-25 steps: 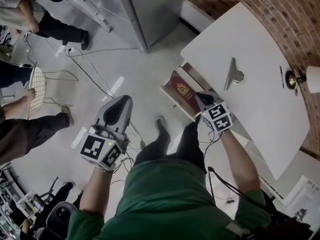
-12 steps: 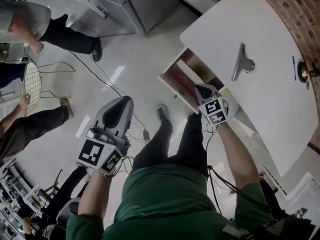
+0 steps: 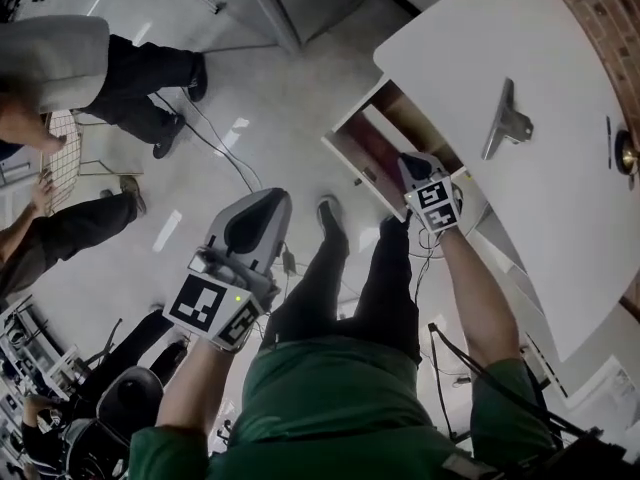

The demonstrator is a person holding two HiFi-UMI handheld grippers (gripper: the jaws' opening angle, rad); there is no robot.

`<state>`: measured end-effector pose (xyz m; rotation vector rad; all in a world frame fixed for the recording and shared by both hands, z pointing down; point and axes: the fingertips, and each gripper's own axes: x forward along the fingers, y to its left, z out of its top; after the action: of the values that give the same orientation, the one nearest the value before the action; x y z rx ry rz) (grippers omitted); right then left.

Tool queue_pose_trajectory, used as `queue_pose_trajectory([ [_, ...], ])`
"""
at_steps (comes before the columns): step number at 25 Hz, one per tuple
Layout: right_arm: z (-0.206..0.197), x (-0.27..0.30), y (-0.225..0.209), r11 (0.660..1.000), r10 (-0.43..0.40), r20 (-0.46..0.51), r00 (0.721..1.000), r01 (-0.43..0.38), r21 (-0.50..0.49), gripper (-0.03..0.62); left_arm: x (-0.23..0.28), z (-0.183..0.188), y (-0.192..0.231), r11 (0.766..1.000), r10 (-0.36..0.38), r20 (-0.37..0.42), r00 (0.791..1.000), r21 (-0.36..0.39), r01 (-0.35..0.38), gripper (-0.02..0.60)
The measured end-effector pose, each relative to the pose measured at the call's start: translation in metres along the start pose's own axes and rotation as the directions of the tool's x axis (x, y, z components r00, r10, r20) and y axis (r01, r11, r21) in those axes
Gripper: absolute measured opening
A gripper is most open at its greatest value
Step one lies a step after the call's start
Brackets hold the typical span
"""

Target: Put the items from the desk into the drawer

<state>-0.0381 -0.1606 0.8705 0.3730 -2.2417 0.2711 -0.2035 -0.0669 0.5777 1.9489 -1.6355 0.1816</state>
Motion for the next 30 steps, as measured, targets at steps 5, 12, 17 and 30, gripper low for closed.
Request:
queue_pose_trajectory([
  [5, -0.014, 0.015, -0.014, 0.998, -0.055, -0.046, 0.997, 0.055, 0.005, 0.017, -0.003, -0.008, 0.003, 0.999, 0.021, -0.013, 1.000, -0.024, -0.022, 0.017],
  [12, -0.016, 0.008, -0.017, 0.993, -0.088, -0.075, 0.993, 0.094, 0.077, 0.145, 0.002, -0.004, -0.001, 0.999, 0.024, 0.000, 1.000, -0.039, -0.024, 0.017],
  [17, -0.003, -0.008, -0.006, 0.990, -0.079, -0.039, 0.996, 0.083, 0.111, 0.137, 0.008, 0.011, -0.007, 0.999, 0.015, 0.030, 0.999, -0.036, -0.014, 0.017],
  [30, 0.064, -0.076, 0.009, 0.994, -0.063, 0.118, 0.991, 0.052, 0.094, 0.115, 0.015, 0.050, -0.024, 1.000, -0.002, 0.100, 0.995, -0.015, 0.004, 0.017],
])
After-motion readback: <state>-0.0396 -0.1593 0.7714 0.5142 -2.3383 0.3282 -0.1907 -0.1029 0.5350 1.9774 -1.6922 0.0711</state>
